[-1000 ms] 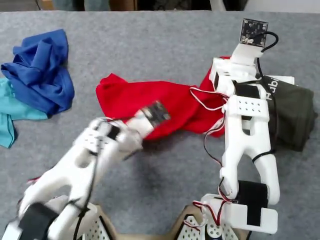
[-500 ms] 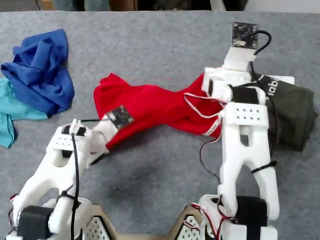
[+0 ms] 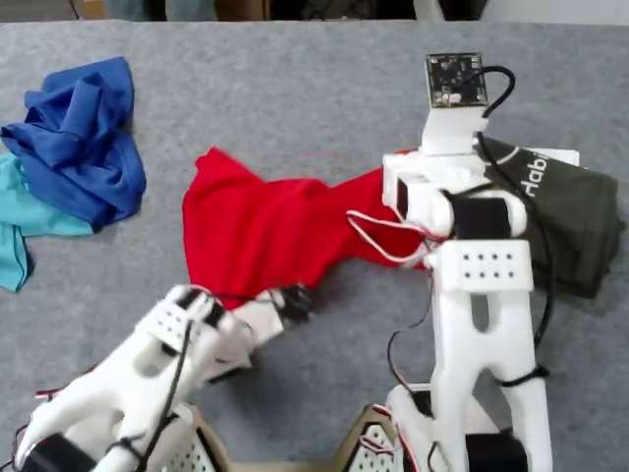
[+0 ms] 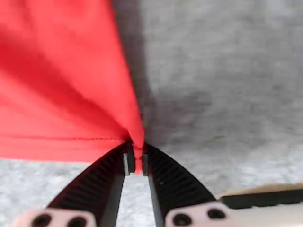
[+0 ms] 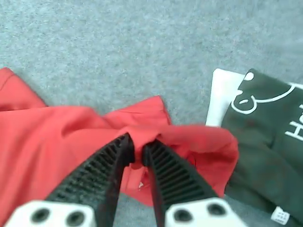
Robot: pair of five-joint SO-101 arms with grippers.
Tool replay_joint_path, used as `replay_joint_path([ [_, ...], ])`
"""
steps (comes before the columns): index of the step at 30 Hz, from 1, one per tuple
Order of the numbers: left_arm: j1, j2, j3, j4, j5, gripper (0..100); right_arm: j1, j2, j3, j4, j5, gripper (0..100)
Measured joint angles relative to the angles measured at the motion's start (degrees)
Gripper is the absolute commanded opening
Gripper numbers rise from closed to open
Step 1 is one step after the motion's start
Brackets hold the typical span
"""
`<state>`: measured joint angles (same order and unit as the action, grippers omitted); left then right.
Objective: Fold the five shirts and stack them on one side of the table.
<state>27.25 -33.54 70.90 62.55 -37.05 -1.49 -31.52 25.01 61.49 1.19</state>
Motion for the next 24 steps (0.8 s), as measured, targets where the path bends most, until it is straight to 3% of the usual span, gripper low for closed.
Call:
replay_joint_path([
  [4,8.7,-2.7,1.0,0.9,0.7,3,0.0,-1.9,0.0,0.4,0.5,1.4],
  [9,26.9,-0.2,-0.2,1.3,0.9,3,1.1,-1.1,-5.6,4.0,0.5,1.4],
  [12,36.7,4.2,-2.8,1.4,4.3,3,1.2,1.9,-11.5,8.3,0.6,1.4],
  [14,39.3,7.0,-4.9,1.6,6.9,3,1.2,4.2,-16.4,11.8,0.6,1.4],
  [19,32.8,8.6,-12.7,7.3,7.9,3,1.3,9.3,-32.0,22.5,0.7,1.4],
  [24,12.7,-0.4,-29.3,18.3,5.6,3,1.4,14.9,-52.6,32.8,0.7,1.3],
])
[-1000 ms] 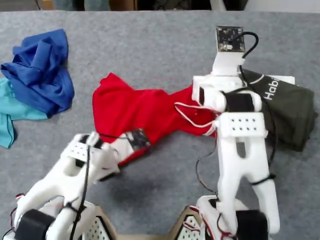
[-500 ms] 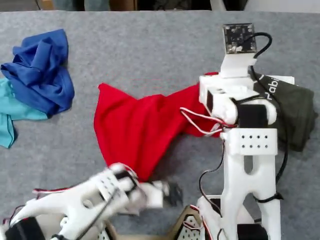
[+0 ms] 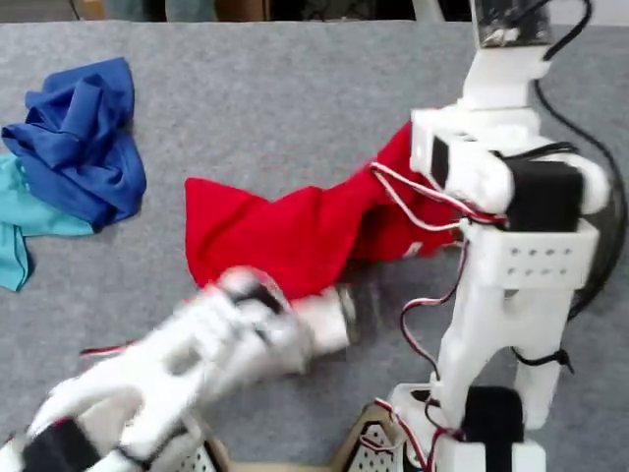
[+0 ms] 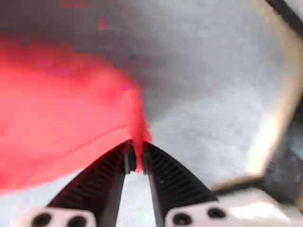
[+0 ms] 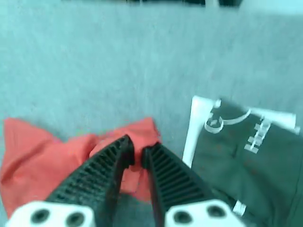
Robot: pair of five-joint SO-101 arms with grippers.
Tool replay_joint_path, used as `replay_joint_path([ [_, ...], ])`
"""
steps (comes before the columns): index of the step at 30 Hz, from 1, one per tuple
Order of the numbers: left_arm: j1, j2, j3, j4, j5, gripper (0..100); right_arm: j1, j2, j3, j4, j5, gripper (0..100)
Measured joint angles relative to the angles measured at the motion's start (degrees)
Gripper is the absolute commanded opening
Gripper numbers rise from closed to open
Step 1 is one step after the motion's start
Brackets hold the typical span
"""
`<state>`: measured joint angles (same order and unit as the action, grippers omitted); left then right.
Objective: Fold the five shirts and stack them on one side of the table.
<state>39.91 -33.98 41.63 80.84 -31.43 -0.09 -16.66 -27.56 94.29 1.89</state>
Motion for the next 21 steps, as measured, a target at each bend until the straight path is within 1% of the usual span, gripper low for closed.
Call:
replay_joint_path([
  [3,-15.6,-7.2,-14.1,5.5,-1.5,3,0.0,3.6,-11.4,3.7,0.0,1.3],
  [5,-25.0,-9.7,-24.2,8.1,-1.8,3,0.0,5.4,-17.9,5.1,0.0,1.3],
  [7,-31.8,-10.1,-33.4,11.3,-1.8,3,0.0,6.7,-22.9,5.5,0.0,1.3],
  [9,-35.5,-10.1,-41.5,13.8,-2.0,3,0.0,7.5,-26.8,5.5,-1.7,1.3],
  [13,-39.7,-8.9,-56.1,17.1,-1.8,3,0.0,7.8,-32.6,5.5,-4.7,1.3],
  [17,-43.5,-6.6,-71.4,18.2,1.6,3,0.0,7.8,-39.0,5.4,-8.0,1.3],
  [21,-49.8,-4.1,-83.9,18.2,7.4,3,2.9,7.8,-47.0,0.0,-10.5,1.3],
])
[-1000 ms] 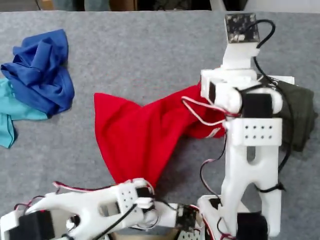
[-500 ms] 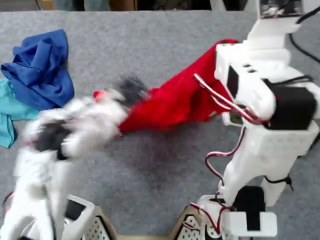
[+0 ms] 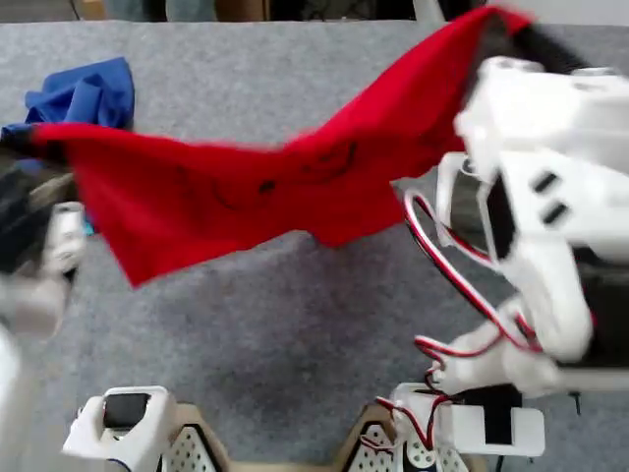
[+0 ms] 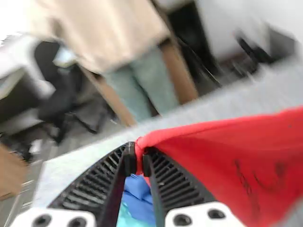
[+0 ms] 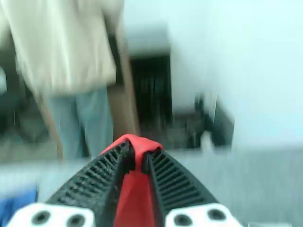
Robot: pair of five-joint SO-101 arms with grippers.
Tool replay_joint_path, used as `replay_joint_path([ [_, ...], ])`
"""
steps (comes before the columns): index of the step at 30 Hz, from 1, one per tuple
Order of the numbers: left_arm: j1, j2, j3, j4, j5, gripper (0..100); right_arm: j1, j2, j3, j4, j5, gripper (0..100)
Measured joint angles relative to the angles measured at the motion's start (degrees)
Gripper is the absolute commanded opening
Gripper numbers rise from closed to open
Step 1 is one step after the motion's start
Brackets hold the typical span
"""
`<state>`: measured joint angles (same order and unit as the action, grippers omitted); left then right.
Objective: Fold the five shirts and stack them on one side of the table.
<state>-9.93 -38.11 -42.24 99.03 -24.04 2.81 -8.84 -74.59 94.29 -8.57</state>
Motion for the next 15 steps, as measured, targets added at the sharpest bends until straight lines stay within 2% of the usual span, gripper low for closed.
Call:
replay_joint_path([
  [3,-4.7,0.1,-6.5,0.4,3.6,3,2.1,-0.1,-6.0,-5.4,-0.2,1.3],
  [6,-5.9,-0.4,-8.2,1.4,4.2,3,3.9,-0.1,-9.7,-9.8,-0.2,1.3],
  [15,-6.2,-10.0,3.7,1.6,4.2,3,4.2,-2.8,-5.7,-13.2,1.1,1.4],
])
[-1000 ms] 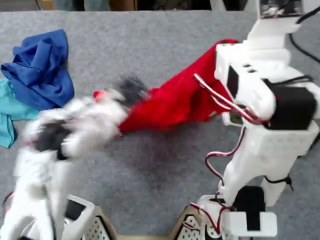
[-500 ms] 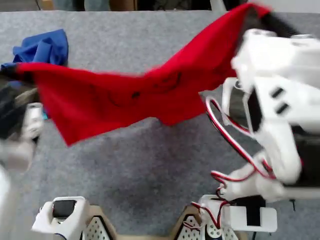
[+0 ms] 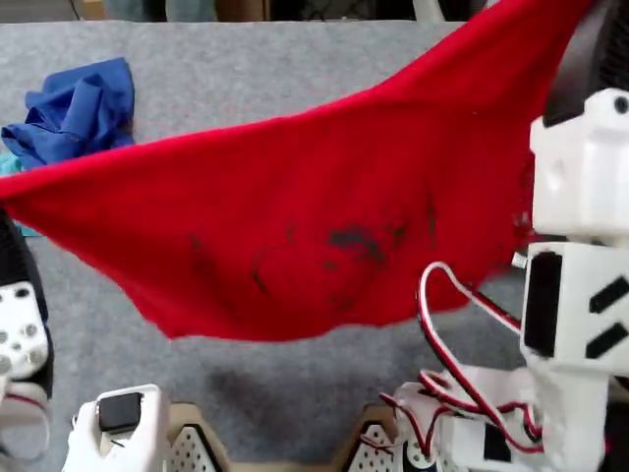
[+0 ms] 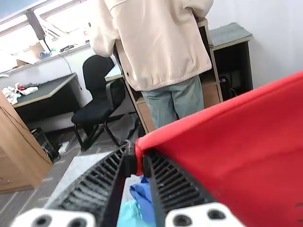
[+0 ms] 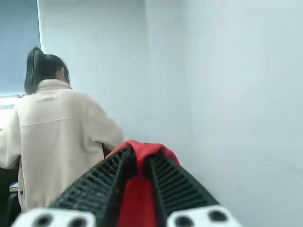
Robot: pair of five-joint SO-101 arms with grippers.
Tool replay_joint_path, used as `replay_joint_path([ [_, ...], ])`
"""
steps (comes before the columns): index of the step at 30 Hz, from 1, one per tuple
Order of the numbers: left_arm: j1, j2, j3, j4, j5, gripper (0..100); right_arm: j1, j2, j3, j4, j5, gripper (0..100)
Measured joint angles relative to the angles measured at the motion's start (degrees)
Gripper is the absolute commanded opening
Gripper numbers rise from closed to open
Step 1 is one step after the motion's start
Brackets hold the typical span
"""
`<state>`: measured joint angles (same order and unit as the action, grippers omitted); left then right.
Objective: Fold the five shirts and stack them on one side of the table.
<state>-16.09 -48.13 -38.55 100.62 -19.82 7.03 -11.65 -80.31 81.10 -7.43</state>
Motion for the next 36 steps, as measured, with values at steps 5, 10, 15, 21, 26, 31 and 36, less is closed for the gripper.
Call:
replay_joint_path([
  [5,0.7,-1.6,16.1,-4.4,0.0,3,-1.8,1.9,12.8,-1.1,3.3,1.4],
  [10,2.0,-1.4,41.4,-23.5,0.0,3,-4.6,5.8,25.8,-6.9,4.0,1.4],
  [15,2.3,5.0,67.9,-56.4,1.9,3,-5.5,14.7,37.8,-19.7,4.1,1.3],
  [21,2.3,24.4,65.5,-78.7,5.8,3,-5.8,29.0,38.9,-36.7,4.2,1.3],
  [26,2.1,41.2,47.0,-73.1,6.2,3,-7.7,39.2,27.7,-39.0,4.2,1.3],
  [31,1.7,51.6,30.3,-60.7,6.2,3,-8.6,48.6,15.0,-38.3,4.2,1.3],
  [36,1.7,54.5,26.9,-50.7,6.2,3,-8.4,52.6,7.4,-26.9,4.2,1.4],
])
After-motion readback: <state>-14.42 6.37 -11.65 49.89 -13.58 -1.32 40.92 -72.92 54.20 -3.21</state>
